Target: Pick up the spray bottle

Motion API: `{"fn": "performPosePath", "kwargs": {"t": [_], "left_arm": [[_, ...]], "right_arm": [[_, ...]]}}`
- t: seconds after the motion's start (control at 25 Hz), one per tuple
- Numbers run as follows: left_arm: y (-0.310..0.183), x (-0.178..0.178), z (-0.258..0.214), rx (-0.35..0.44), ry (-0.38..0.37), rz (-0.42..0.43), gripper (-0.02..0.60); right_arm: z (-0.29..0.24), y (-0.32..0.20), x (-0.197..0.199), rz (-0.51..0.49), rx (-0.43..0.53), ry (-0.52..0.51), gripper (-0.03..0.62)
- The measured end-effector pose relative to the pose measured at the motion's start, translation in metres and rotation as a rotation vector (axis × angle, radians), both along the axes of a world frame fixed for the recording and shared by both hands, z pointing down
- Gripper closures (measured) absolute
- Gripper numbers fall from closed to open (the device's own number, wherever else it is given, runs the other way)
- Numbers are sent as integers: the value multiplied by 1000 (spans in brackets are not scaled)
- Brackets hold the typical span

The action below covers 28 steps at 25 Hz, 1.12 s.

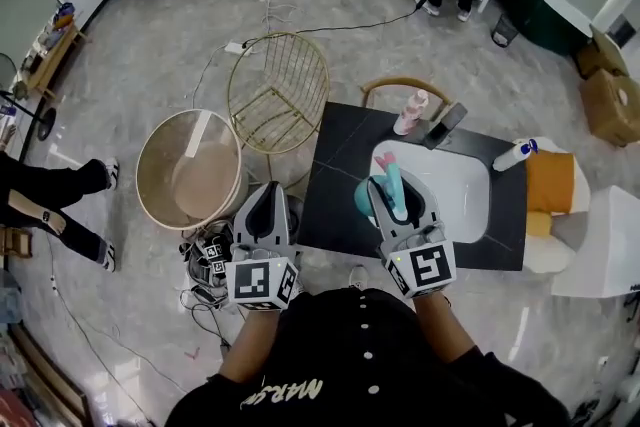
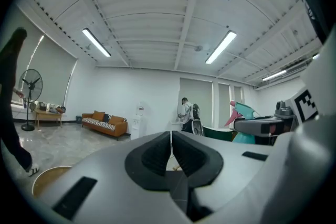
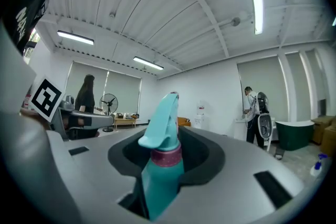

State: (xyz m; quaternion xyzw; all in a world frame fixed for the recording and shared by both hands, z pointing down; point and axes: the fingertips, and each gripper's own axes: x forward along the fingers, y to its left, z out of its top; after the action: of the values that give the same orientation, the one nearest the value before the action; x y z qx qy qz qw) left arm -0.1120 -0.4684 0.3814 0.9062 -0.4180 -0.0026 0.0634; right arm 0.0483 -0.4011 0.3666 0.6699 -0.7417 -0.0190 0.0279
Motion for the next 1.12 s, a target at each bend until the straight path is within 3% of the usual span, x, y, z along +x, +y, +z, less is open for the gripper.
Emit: {"fn": "performPosePath", "kwargs": {"t": [0.32, 1.12], "left_arm": [[-4, 18, -15, 31, 7, 72, 565], [-7, 18, -20, 49, -2, 91, 565]], "right_arm": [[-6, 7, 17, 80, 18, -11, 467], [0, -4, 11, 100, 28, -8, 468]]}}
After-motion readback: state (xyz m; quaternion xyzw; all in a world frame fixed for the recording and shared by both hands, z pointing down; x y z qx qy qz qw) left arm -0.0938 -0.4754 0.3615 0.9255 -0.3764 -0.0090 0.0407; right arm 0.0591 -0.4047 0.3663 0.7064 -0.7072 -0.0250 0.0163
